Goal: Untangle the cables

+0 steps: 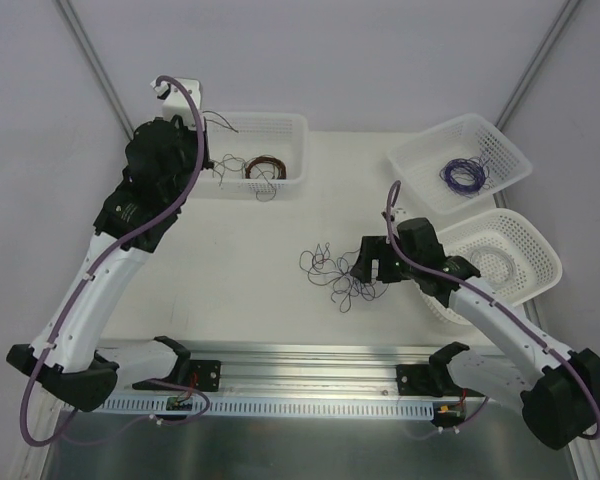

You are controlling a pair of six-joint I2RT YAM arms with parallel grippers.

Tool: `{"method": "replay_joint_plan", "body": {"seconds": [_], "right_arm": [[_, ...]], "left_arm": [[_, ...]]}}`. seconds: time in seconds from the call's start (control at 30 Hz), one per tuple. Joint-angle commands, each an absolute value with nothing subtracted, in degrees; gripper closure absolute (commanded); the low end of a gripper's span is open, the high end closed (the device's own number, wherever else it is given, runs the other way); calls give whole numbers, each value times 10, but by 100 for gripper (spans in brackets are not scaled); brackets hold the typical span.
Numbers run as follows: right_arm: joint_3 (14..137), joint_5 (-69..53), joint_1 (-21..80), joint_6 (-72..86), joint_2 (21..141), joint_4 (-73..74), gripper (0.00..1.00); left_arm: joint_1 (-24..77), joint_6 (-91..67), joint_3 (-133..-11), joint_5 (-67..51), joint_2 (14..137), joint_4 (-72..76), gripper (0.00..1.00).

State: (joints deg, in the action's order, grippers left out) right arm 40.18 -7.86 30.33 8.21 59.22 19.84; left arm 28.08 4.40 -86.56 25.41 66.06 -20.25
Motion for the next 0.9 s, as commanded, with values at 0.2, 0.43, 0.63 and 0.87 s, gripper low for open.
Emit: {"method": "replay_joint_plan", "body": {"seconds": [0.2,0.43,0.63,0.87], "right_arm": [[433,-105,333,47,498,246,5],[425,-100,337,47,470,249,4],[416,-101,337,40,476,248,4],[408,-101,337,43,497,243,4]], "left_arm": [[220,40,-1058,164,806,-176,100],[166,30,-1124,141,930,-137,100],[129,14,-1145,125,1038,-92,100],[108,1,-1139,126,1153,-78,97]]}}
